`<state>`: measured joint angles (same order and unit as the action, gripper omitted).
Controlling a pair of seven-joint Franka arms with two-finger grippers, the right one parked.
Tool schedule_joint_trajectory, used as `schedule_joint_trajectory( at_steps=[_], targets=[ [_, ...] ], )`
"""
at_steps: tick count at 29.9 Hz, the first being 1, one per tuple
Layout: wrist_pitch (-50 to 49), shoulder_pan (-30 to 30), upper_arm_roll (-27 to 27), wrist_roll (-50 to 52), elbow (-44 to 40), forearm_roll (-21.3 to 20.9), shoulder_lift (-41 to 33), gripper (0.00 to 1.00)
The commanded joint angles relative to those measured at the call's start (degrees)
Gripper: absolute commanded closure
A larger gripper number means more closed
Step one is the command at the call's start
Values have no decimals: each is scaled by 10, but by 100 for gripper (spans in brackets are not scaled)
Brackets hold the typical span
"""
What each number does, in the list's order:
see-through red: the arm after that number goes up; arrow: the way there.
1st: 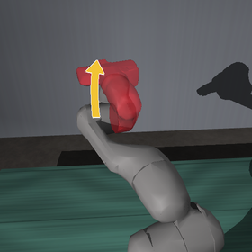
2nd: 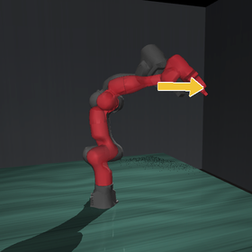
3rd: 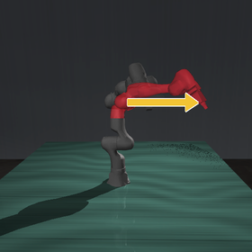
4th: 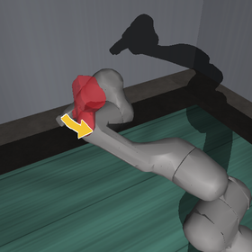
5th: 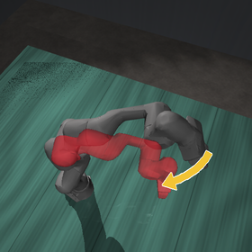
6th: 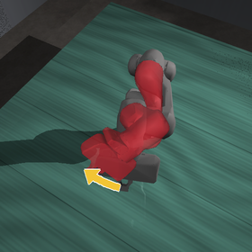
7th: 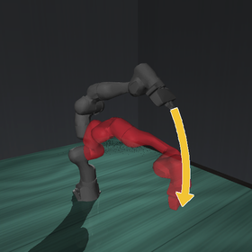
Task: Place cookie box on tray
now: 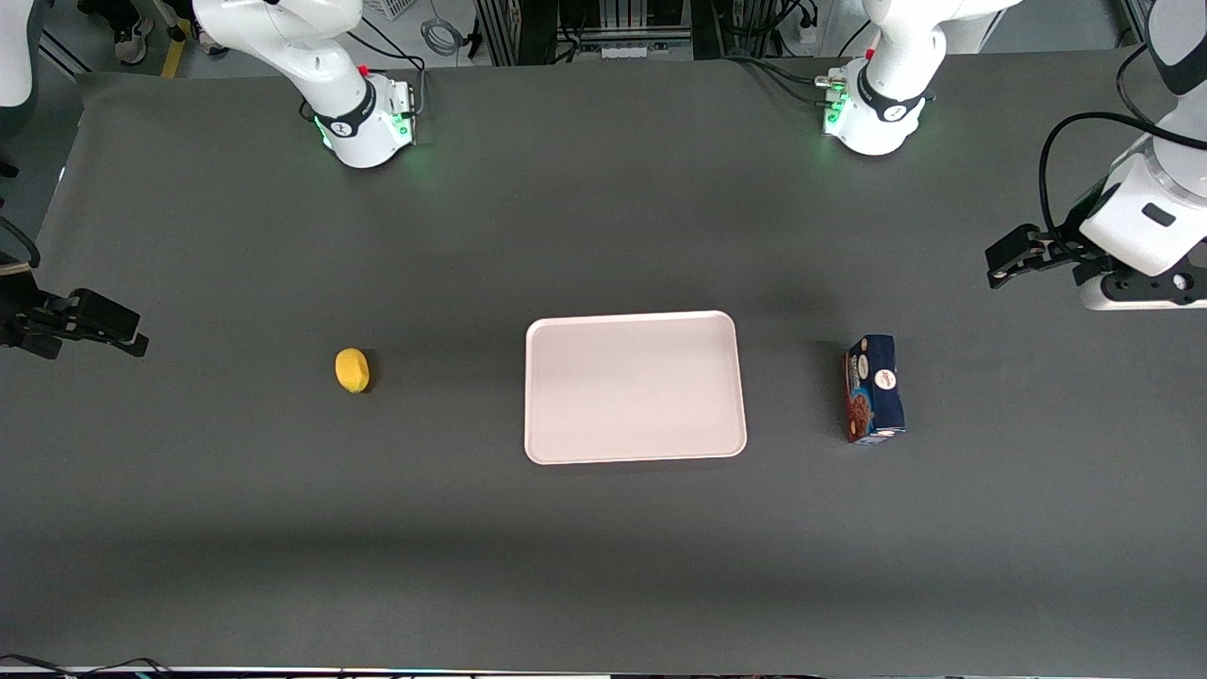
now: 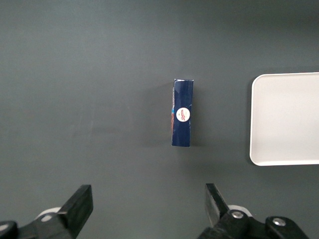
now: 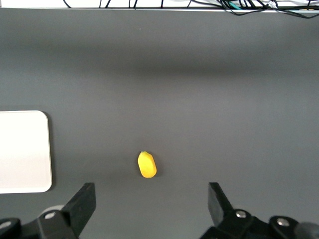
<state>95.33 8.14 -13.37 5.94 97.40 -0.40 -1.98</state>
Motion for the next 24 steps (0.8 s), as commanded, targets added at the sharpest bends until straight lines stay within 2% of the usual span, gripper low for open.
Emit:
schedule_joint_trajectory(
  at_steps=[1, 24],
  targets=[
    [6, 3, -1, -7, 3, -3, -8, 0],
    [30, -3, -3, 7, 4, 7, 15, 0]
  ],
)
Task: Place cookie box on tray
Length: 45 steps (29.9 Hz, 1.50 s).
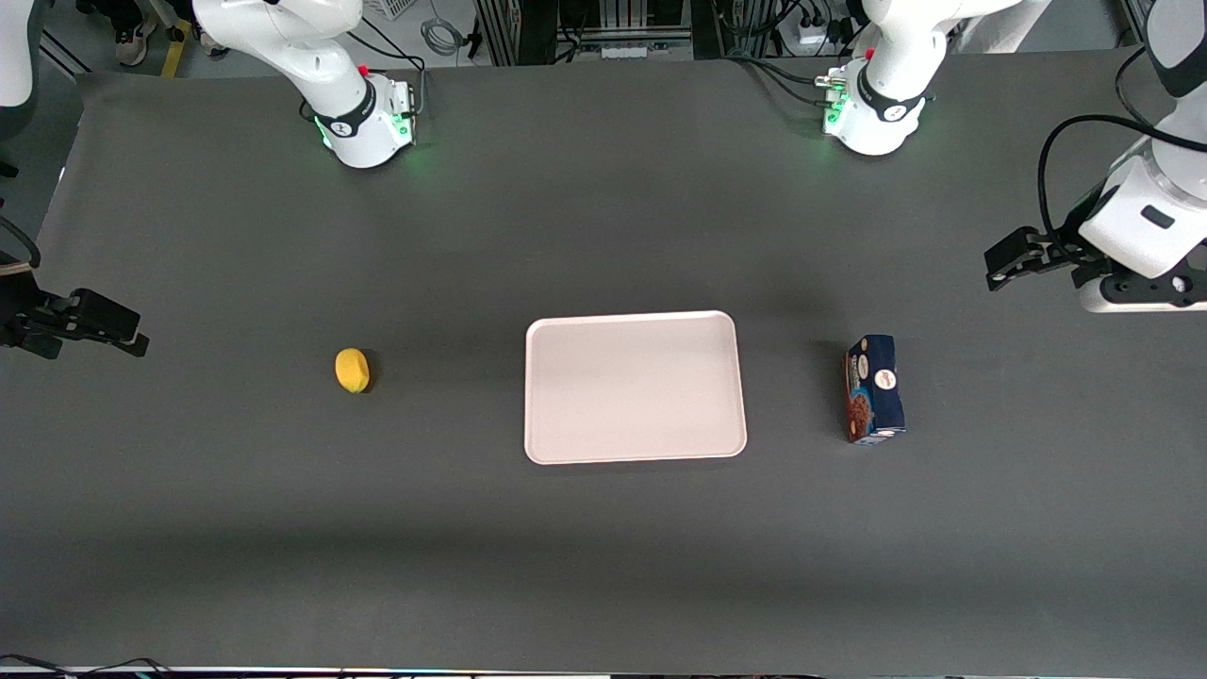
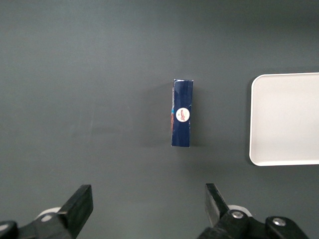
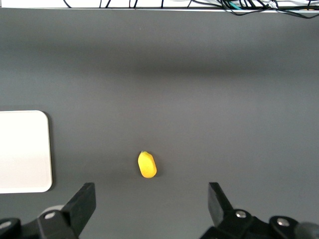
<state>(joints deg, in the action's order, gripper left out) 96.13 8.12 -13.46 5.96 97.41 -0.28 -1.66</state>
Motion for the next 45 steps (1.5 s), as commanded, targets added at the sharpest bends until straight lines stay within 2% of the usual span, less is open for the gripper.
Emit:
schedule_joint_trajectory(
  at_steps=[1, 16, 32, 38, 45],
  targets=[
    [26, -4, -4, 12, 4, 6, 15, 0],
    [92, -7, -39, 70, 13, 5, 77, 0],
    [340, -7, -46, 68, 182, -8, 104, 0],
    [389, -8, -46, 70, 200, -37, 130, 0],
    [440, -8, -46, 70, 213, -39, 163, 0]
  ],
)
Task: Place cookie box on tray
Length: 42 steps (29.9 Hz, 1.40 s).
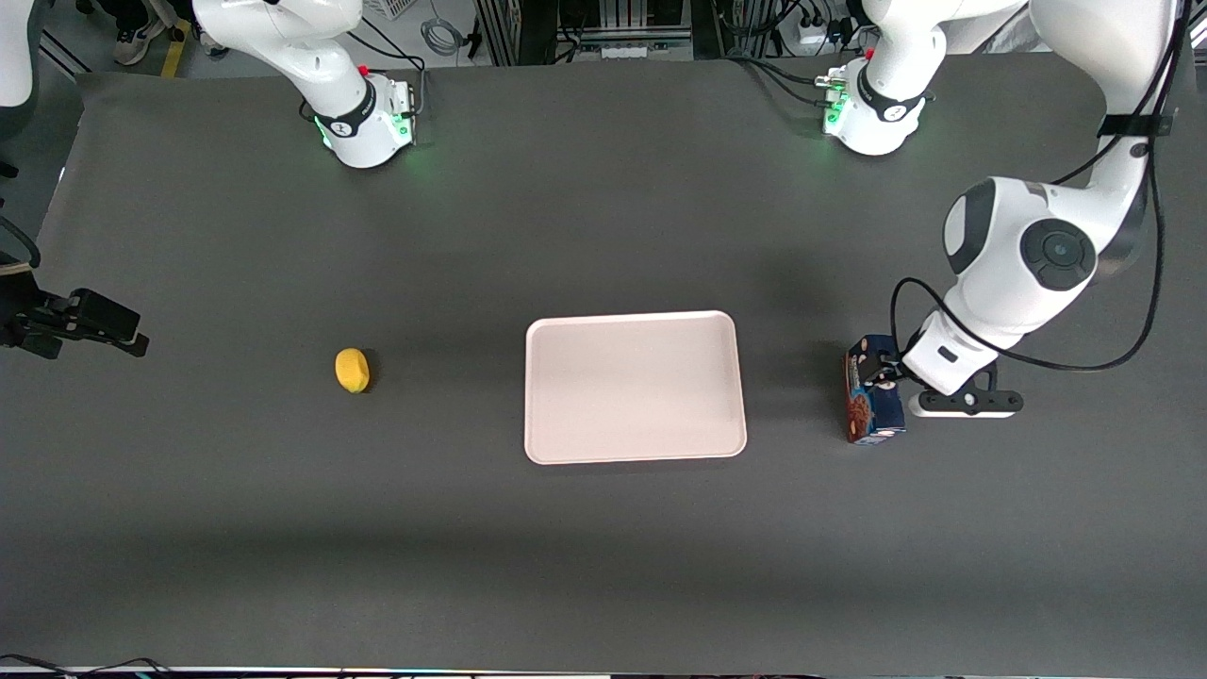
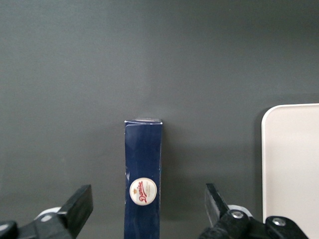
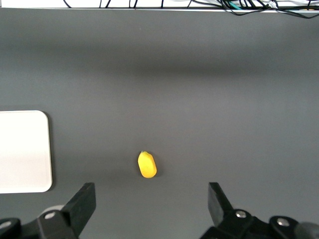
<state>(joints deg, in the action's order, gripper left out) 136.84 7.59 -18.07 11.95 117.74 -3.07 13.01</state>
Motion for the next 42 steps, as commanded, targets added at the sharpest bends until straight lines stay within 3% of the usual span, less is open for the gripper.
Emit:
schedule_joint_trajectory(
  at_steps=[1, 17, 35, 39, 42],
  targets=[
    [40, -3, 0, 11, 10, -12, 23, 0],
    [119, -2, 10, 11, 35, -43, 72, 0],
    [120, -2, 11, 10, 50, -44, 86, 2],
    [120, -2, 11, 11, 50, -44, 86, 14],
    [115, -2, 11, 11, 50, -44, 86, 36]
  ],
)
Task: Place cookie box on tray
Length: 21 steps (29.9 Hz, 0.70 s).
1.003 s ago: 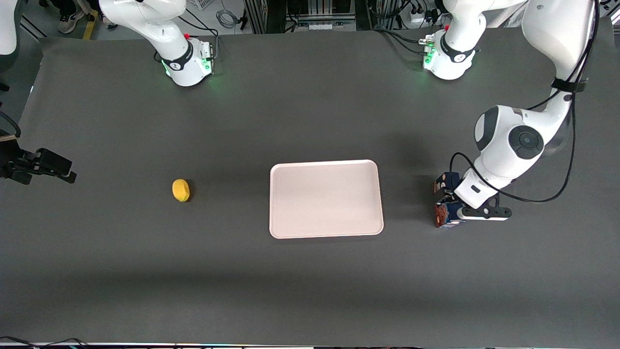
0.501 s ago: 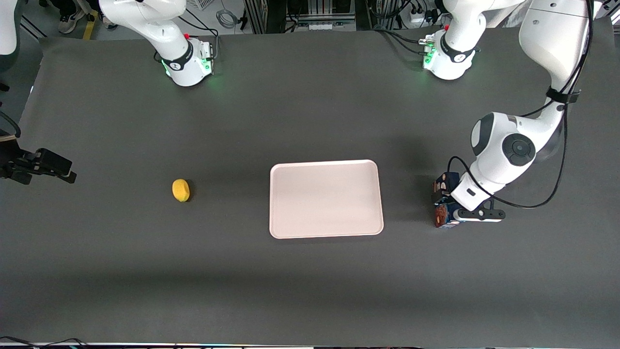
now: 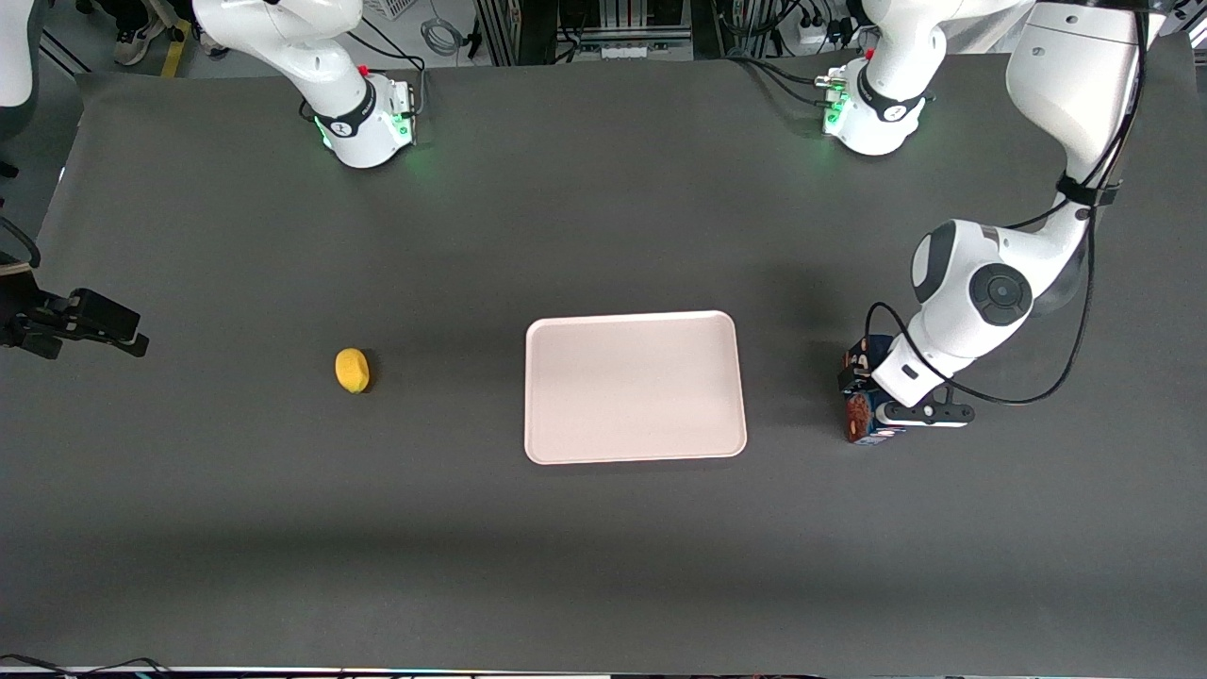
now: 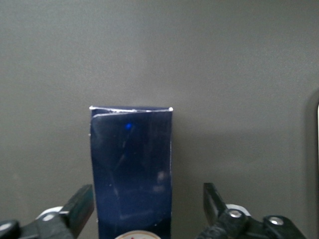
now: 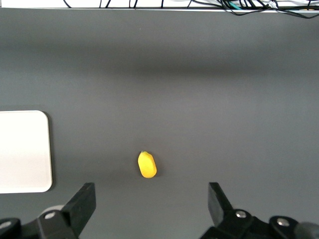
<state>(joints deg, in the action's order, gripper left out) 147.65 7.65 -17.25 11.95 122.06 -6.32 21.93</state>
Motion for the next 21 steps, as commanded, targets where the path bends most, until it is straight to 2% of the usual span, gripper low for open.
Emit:
schedule_joint_trajectory(
  at_steps=[1, 5, 8, 10, 16, 21],
  targets=[
    [7, -3, 3, 11, 6, -11, -4, 44],
    [2, -1, 3, 11, 5, -11, -4, 81],
    [0, -1, 3, 11, 3, -11, -4, 84],
    [0, -1, 3, 11, 3, -11, -4, 93],
    [-2, 0, 3, 11, 0, -10, -5, 98],
    [-3, 0, 3, 12, -4, -8, -7, 98]
  ],
)
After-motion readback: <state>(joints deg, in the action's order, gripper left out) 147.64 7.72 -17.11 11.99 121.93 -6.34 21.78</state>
